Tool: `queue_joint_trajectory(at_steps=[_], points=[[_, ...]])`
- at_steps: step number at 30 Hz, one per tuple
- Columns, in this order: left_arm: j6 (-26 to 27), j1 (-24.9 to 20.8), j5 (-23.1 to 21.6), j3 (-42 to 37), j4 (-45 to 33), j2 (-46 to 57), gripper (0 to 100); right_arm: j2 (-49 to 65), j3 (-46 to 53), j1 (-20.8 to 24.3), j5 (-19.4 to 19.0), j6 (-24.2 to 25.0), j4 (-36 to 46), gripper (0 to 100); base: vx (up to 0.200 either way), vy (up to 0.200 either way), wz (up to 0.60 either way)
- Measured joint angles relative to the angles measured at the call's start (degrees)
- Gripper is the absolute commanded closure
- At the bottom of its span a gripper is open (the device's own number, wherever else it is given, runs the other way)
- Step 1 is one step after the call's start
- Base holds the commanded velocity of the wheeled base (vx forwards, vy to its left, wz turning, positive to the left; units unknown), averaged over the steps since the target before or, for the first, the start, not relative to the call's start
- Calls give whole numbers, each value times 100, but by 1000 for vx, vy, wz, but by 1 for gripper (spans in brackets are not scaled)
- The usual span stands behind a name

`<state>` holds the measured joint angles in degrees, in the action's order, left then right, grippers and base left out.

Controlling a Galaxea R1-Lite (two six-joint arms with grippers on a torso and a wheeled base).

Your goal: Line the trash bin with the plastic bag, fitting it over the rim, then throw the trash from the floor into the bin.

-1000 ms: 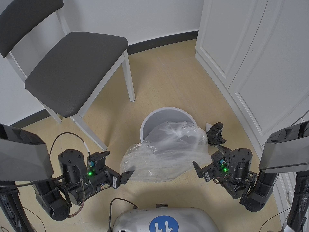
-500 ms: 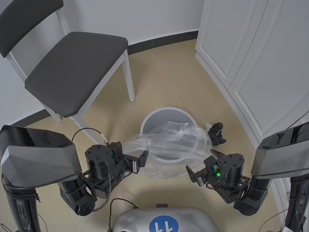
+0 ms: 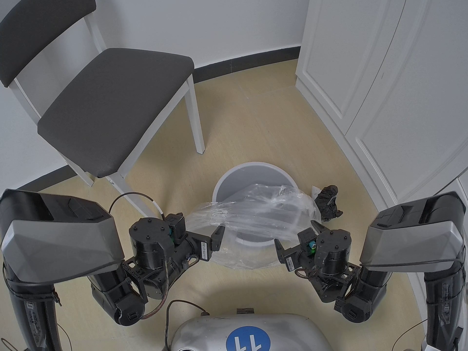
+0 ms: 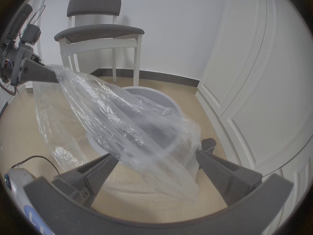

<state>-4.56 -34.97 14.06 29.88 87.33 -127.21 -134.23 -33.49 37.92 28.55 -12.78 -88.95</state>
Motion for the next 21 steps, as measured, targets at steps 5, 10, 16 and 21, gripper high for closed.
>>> queue_joint_trajectory(at_steps=[5,10,16,21], points=[[2,0,0,0,0,0,0,-24,-46,0,13,38,-2,100,0,0,0],[0,4,11,0,0,6,0,123,-60,-48,49,93,-2,100,0,0,0],[7,0,17,-26,0,102,0,261,-378,-325,18,74,0,100,0,0,0],[32,-35,17,-190,0,245,0,272,-1165,-584,-50,-39,112,100,0,0,0]])
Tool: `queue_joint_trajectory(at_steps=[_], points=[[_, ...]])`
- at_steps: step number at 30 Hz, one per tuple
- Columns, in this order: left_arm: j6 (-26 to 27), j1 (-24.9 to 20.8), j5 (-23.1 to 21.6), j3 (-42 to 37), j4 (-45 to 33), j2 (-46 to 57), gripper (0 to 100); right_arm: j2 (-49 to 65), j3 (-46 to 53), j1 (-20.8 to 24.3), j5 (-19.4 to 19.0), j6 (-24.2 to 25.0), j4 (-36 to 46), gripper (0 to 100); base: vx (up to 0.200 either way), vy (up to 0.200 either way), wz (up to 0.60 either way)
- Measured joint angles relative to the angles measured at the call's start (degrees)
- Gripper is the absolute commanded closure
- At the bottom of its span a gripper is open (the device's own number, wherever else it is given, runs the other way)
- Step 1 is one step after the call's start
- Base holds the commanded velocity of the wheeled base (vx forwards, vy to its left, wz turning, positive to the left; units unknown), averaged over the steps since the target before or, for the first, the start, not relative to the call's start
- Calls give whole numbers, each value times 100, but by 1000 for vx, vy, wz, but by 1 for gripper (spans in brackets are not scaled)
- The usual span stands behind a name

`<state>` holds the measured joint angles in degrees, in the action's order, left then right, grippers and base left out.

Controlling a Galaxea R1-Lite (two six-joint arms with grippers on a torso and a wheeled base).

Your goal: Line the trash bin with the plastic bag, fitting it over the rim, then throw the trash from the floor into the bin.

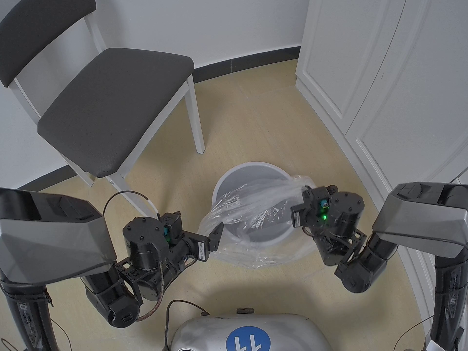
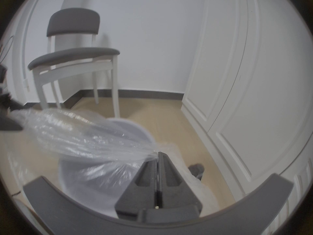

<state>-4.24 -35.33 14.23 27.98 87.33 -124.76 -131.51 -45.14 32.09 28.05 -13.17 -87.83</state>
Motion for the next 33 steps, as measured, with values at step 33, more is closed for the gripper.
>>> queue_joint_trajectory(at_steps=[33], points=[[244,-124,9,-336,37,323,0,-1907,-4887,-122,-1111,1046,1176,100,0,0,0]])
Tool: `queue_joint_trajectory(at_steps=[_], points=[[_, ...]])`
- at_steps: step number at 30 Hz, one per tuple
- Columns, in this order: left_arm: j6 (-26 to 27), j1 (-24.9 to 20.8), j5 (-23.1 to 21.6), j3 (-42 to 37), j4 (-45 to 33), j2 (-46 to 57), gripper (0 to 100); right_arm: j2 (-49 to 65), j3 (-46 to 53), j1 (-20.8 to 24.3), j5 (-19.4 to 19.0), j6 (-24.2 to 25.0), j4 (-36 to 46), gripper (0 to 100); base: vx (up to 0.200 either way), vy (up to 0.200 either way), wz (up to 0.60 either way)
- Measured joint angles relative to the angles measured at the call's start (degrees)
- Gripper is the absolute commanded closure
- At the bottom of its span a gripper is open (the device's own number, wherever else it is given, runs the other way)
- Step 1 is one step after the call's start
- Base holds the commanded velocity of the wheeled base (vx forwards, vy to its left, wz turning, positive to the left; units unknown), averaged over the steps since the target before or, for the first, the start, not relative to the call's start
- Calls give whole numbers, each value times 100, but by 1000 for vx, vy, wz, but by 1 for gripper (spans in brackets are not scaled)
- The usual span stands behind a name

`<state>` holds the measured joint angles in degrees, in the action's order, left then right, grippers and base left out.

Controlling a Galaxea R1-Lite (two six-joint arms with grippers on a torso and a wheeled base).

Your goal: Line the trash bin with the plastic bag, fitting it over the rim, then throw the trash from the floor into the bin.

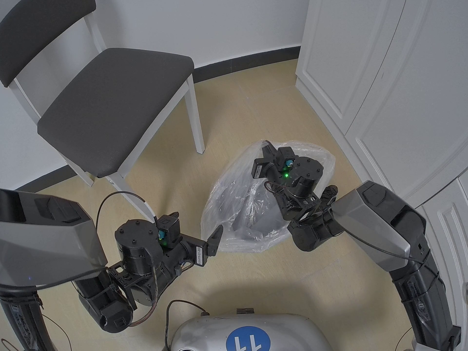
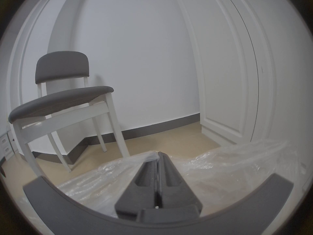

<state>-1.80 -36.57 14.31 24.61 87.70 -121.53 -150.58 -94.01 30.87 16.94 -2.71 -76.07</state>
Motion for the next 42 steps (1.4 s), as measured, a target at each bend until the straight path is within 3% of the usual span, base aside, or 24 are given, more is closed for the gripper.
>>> queue_joint_trajectory(at_steps=[13,21,27,36,37,42], points=[[0,2,9,40,0,0,0,-375,-861,105,-77,552,146,100,0,0,0],[0,2,9,55,0,-9,0,-678,-1514,182,10,563,168,100,0,0,0],[0,5,9,60,0,-6,0,-976,-1976,251,519,528,699,100,0,0,0],[-2,9,9,63,0,4,0,-1073,-2054,315,588,544,729,100,0,0,0],[0,9,9,63,0,4,0,-1062,-2054,312,599,541,723,0,0,0,0],[-2,6,9,61,-2,-5,0,-964,-2057,271,621,538,597,0,0,0,0]])
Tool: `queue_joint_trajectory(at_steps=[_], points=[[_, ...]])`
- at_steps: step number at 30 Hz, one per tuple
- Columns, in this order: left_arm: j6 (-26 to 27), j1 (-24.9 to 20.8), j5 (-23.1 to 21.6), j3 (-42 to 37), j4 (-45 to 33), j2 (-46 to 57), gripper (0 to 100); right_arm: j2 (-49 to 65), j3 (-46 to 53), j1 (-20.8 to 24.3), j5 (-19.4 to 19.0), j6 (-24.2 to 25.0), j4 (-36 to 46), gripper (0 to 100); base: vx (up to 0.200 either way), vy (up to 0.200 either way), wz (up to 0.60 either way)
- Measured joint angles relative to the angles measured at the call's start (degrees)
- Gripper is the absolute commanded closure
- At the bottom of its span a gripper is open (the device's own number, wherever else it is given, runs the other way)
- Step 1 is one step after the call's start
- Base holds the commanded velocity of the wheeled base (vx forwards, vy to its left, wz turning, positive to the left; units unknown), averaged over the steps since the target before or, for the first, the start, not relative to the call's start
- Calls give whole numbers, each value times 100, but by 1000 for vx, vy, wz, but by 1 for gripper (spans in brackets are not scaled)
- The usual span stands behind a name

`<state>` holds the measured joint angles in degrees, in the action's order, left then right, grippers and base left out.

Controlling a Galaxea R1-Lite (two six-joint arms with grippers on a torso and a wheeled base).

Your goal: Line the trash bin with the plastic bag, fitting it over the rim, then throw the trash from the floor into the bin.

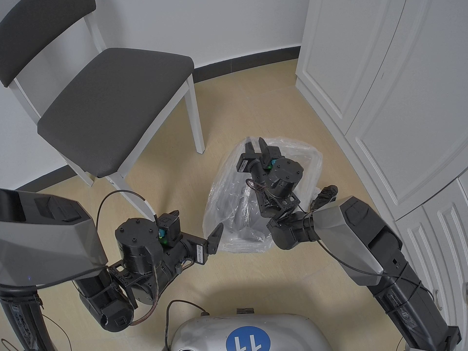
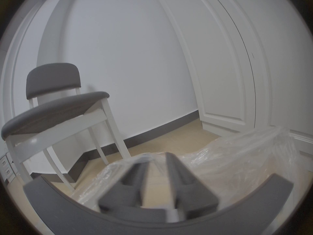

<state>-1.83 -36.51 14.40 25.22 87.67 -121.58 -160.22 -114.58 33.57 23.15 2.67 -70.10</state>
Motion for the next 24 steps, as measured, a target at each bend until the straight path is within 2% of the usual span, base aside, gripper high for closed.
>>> queue_joint_trajectory(at_steps=[7,11,19,24], points=[[2,-80,22,-12,2,-48,0,215,35,-39,-5,-128,-389,0,0,0,0],[2,-122,115,10,5,-87,0,427,424,-45,-112,-189,-508,0,0,0,0],[0,-169,279,77,7,-190,0,1104,2360,-28,-613,-316,-596,0,0,0,0],[2,-207,367,116,10,-268,0,1601,3762,-50,-925,-595,-591,0,0,0,0]])
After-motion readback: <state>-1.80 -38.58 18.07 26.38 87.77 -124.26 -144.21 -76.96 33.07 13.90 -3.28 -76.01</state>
